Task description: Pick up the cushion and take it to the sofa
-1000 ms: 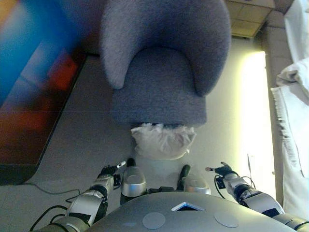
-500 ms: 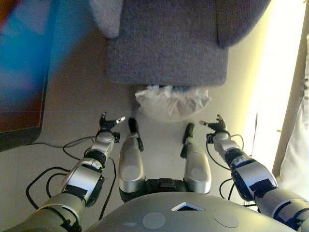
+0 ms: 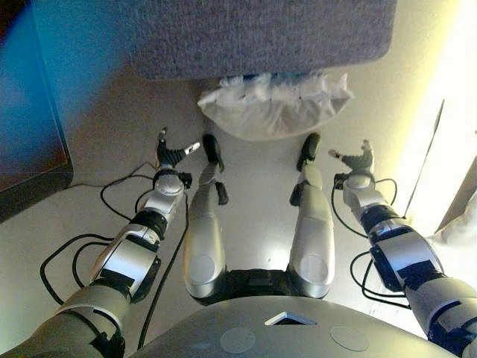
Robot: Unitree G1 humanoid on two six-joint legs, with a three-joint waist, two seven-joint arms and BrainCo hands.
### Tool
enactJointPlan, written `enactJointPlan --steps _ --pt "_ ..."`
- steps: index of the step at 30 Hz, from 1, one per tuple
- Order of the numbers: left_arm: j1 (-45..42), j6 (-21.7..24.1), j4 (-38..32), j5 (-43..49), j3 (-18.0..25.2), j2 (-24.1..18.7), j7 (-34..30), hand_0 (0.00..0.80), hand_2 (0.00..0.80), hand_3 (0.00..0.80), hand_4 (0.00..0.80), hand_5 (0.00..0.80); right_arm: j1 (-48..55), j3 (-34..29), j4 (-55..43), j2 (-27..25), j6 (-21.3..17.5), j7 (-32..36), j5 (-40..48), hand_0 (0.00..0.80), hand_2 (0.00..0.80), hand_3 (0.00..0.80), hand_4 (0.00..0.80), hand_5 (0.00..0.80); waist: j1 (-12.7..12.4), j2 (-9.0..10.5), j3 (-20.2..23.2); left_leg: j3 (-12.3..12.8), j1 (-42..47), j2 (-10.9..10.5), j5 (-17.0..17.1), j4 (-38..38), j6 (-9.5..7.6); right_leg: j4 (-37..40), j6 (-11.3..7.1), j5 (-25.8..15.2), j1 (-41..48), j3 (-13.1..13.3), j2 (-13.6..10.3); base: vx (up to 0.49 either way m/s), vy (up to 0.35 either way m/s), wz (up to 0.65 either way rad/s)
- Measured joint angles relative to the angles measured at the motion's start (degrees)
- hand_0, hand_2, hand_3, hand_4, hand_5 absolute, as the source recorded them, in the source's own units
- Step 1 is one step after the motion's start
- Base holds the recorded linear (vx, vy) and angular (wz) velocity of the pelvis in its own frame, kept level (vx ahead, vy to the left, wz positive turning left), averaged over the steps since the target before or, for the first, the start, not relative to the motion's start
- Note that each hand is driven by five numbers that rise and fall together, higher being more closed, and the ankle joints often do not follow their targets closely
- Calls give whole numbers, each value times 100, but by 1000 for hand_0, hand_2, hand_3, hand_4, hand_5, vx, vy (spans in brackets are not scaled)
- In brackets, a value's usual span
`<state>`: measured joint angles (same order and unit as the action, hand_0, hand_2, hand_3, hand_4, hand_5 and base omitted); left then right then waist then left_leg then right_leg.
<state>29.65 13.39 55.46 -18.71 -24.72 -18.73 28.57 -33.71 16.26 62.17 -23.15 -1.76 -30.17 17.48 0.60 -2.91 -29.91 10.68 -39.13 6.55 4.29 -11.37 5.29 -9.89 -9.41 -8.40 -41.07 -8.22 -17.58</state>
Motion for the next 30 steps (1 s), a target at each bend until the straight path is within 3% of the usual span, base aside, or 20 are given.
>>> enactJointPlan --steps 8,20,26,30 --pt "715 159 -59 -314 4 -21 469 0 0 0 0 0 -933 23 -365 -319 -309 -518 -265 0 0 0 0 0 10 -120 -19 -269 -1233 -35 12 -458 20 -815 82 172 -1412 176 -57 4 -15 5" --pt "1485 507 -133 -787 62 -421 656 0 0 0 0 0 -1913 40 -550 -572 -588 -983 -124 0 0 0 0 0 2 -104 -24 -676 -3018 171 -3 -1268 127 -1891 293 529 -3163 326 104 3 -49 9" --pt "1938 606 -146 -1175 131 -654 104 0 0 0 0 0 -2191 182 -557 -705 -862 -608 9 0 0 0 0 0 19 -100 -22 -785 -3347 215 -24 -1413 147 -2070 348 572 -3472 306 146 6 -20 1" --pt "2415 669 -148 -1396 66 -724 -514 0 0 0 0 0 -2469 296 -526 -834 -1124 522 810 0 0 0 0 0 46 -80 -20 -826 -3769 218 -36 -1643 159 -2243 362 587 -3856 322 140 -5 32 3"
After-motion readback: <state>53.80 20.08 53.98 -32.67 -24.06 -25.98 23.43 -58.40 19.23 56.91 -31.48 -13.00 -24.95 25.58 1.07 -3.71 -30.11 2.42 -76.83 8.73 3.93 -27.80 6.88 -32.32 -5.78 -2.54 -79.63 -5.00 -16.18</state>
